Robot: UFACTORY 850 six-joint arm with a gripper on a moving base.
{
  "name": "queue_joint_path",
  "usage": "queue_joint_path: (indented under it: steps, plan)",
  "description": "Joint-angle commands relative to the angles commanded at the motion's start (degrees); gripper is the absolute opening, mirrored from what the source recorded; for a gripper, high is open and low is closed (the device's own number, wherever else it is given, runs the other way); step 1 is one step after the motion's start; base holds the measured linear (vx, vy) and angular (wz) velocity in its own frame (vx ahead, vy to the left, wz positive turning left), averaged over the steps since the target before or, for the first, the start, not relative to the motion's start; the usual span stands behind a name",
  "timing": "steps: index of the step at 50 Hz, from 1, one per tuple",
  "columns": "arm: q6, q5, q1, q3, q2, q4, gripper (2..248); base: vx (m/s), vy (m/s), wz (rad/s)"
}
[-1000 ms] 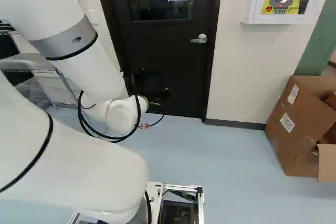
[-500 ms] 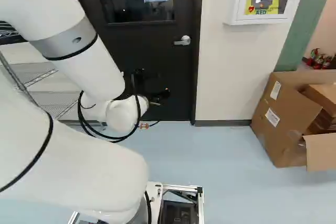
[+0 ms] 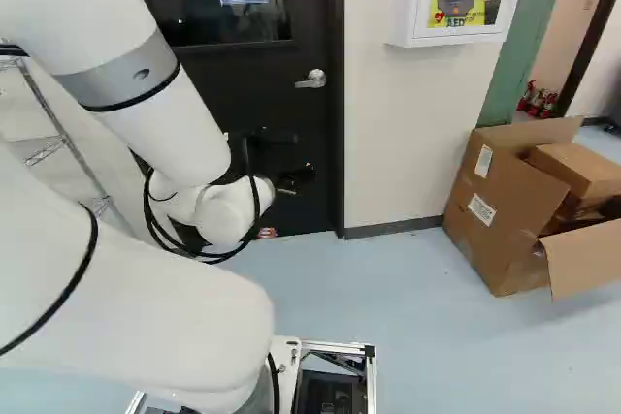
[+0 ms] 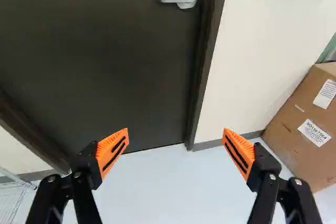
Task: Open the door and move inside
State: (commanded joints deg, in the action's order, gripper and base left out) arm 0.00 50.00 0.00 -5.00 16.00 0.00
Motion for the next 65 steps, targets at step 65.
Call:
queue_joint_path:
  steps: [65]
  plan:
    - [0.0, 0.0, 0.0, -1.15, -1.35, 0.0, 247, 0.12, 0.049, -0.059]
